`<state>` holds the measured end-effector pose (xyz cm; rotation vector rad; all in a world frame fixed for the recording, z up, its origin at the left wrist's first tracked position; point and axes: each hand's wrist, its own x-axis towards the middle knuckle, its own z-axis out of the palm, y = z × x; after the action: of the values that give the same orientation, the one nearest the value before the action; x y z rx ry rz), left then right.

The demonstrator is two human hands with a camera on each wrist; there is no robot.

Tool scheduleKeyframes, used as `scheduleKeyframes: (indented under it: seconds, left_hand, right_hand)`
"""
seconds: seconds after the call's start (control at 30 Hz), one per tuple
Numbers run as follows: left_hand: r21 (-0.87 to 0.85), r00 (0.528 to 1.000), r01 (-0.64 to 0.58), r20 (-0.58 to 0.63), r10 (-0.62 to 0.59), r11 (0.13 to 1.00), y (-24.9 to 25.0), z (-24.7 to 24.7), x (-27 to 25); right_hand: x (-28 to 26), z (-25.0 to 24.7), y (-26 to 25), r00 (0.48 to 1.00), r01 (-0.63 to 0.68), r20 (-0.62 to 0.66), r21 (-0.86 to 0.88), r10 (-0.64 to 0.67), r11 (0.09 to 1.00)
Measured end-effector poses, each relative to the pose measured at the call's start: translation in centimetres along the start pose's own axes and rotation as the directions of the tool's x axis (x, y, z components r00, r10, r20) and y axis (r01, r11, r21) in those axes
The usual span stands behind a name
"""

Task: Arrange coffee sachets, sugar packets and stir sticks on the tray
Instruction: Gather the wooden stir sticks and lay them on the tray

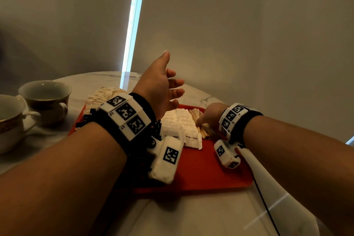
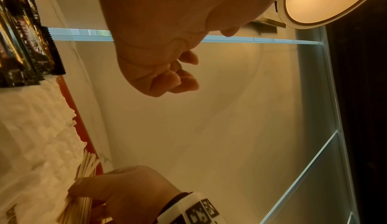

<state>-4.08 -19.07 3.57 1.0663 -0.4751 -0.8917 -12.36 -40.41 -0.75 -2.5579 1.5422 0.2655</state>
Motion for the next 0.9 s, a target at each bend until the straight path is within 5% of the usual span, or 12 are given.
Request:
scheduleKeyframes:
  seconds: [0.27,0.4,0.6,0.9]
  left_hand:
    - [-0.019,1.0,-0.019,-0.006,0.019,1.0,0.2,-0.3,0.1]
    - [-0.023,1.0,-0.015,0.001,0.015,1.0,0.0,-0.3,0.2]
    - [-0.021,1.0,-0.021,0.011,0.021,1.0,-0.3,-0.1,0.4]
    - [-0.01,1.0,-0.028,0.011,0.028,1.0,-0.6,-0.1,0.8]
  right_hand:
    - [0.6,-2.4,4.6,0.989,-0.004,-0.144,0.247,0.04,0.969]
    - [0.8,-3.2,8.8,0.978,-0.077,-0.175,0.183,0.11,0.98]
    - [0.4,-1.2,12.7,0.969,-0.233,-0.046,0.175,0.244,0.957]
    - [0.3,0.1,11.7,0.984,-0.181,-0.001,-0.036,0.181,0.983]
